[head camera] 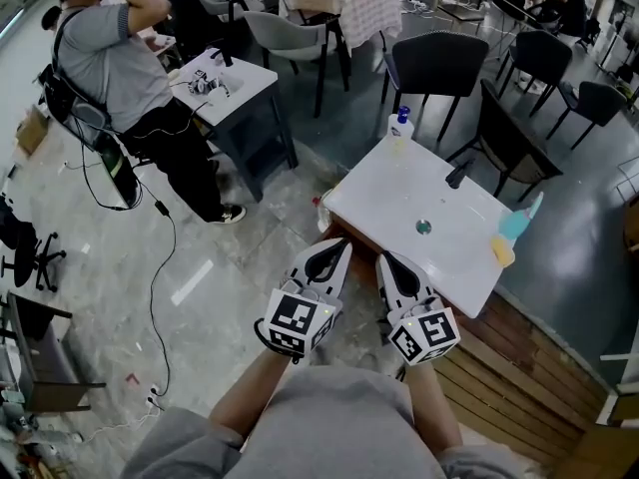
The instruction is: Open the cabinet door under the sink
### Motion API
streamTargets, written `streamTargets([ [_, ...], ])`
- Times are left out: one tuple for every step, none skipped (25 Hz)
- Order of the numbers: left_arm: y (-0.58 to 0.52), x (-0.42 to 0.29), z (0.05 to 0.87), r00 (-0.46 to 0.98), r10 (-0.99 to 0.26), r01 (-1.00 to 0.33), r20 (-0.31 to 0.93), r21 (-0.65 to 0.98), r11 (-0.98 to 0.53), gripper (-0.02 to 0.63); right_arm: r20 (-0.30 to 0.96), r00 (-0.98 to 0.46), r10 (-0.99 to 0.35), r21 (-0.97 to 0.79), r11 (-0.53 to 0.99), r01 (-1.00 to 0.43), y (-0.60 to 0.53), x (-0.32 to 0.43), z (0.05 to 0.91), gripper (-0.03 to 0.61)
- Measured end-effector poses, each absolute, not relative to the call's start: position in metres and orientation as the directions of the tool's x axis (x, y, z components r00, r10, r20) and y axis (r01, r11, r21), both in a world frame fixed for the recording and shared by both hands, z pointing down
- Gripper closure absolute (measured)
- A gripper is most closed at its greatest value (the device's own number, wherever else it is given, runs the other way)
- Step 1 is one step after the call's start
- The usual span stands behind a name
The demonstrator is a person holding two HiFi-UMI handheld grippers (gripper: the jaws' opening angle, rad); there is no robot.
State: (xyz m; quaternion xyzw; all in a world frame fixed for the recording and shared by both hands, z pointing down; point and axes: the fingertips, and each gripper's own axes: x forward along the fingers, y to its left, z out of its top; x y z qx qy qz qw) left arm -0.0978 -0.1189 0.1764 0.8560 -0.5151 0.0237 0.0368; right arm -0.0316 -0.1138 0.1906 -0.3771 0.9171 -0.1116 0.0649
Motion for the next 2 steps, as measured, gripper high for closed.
streamTargets([
  [-0.1192, -0.0971, 0.1768, 0.470, -0.879, -0.883, 0.074, 0.038, -0.469, 0.606, -0.035, -0.707, -0.706, -0.254, 0.691, -0.677, -0.1140, -0.0316, 0.1910, 0.571],
  [-0.1196, -0.0964, 0.1772, 0.472, -0.879, -0.881, 0.069, 0.037, -0.471, 0.606, -0.035, -0.707, -0.706, -0.254, 0.691, -0.677, -0.1142, -0.0317, 0.1913, 0.571],
])
